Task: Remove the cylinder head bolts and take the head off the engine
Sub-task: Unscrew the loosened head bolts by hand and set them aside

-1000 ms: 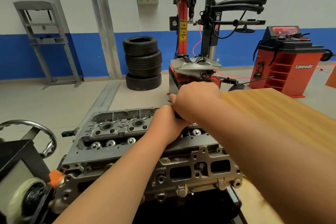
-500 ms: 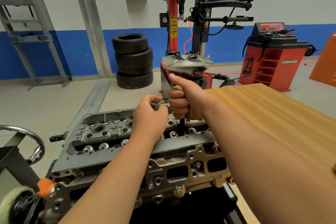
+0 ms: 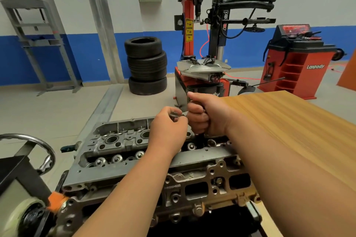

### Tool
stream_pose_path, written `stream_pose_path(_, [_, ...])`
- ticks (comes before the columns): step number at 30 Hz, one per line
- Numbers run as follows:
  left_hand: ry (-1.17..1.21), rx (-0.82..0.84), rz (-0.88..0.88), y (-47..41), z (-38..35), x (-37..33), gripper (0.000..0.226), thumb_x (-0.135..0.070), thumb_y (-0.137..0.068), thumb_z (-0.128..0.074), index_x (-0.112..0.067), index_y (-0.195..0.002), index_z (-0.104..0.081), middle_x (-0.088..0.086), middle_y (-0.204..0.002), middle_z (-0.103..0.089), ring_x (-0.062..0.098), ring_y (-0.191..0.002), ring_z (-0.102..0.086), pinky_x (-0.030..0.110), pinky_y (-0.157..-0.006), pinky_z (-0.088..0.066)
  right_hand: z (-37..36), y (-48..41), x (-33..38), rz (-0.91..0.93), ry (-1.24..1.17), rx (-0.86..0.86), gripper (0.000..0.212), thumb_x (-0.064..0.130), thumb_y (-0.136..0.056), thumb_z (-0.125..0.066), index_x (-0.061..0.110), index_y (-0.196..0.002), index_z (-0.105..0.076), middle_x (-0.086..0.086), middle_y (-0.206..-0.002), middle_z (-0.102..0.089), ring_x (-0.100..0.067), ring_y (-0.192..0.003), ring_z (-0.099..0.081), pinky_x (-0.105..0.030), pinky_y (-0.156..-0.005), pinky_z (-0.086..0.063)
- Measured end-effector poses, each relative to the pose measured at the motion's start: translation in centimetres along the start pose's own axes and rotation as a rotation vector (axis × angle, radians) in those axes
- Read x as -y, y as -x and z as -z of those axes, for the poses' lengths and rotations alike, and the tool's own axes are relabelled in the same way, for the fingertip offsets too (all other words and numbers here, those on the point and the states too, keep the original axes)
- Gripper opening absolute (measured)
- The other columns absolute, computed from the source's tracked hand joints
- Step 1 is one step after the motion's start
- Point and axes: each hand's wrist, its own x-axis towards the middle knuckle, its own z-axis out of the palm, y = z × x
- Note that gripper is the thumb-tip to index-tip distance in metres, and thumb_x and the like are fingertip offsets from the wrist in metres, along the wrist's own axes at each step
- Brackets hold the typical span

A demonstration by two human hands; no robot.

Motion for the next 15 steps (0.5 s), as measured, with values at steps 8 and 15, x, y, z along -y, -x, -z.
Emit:
stream_pose_path(8, [-0.045, 0.005, 0.027, -0.2, 0.0, 0.1, 0.009, -0.025, -0.083, -0.059, -0.034, -0.082, -0.058, -0.013, -0.074, -0.062, -0.005, -0.056, -0.054, 0.007, -0.039, -0.032, -1.7, 2.4, -3.4, 0.224, 0.449, -0.547, 0.042, 0.063, -0.078, -0.049, 0.027, -0.097, -0.06, 0.017, -0.081, -0.059, -0.002, -0.074, -0.054, -0.029, -0.063, -0.041])
stream_pose_path(15, [-0.049, -0.044, 0.052, -1.0, -0.5, 0.0, 0.011, -0.023, -0.085, -0.057, -0.031, -0.077, -0.059, -0.012, -0.072, -0.063, 0.0, -0.066, -0.055, 0.017, -0.048, -0.033, 0.0, -0.3, -0.2, -0.097, 0.149, 0.091, 0.048, 0.031, -0.09, -0.033, 0.023, -0.043, -0.038, 0.005, -0.04, -0.029, -0.013, -0.038, -0.024, -0.027, -0.047, -0.026])
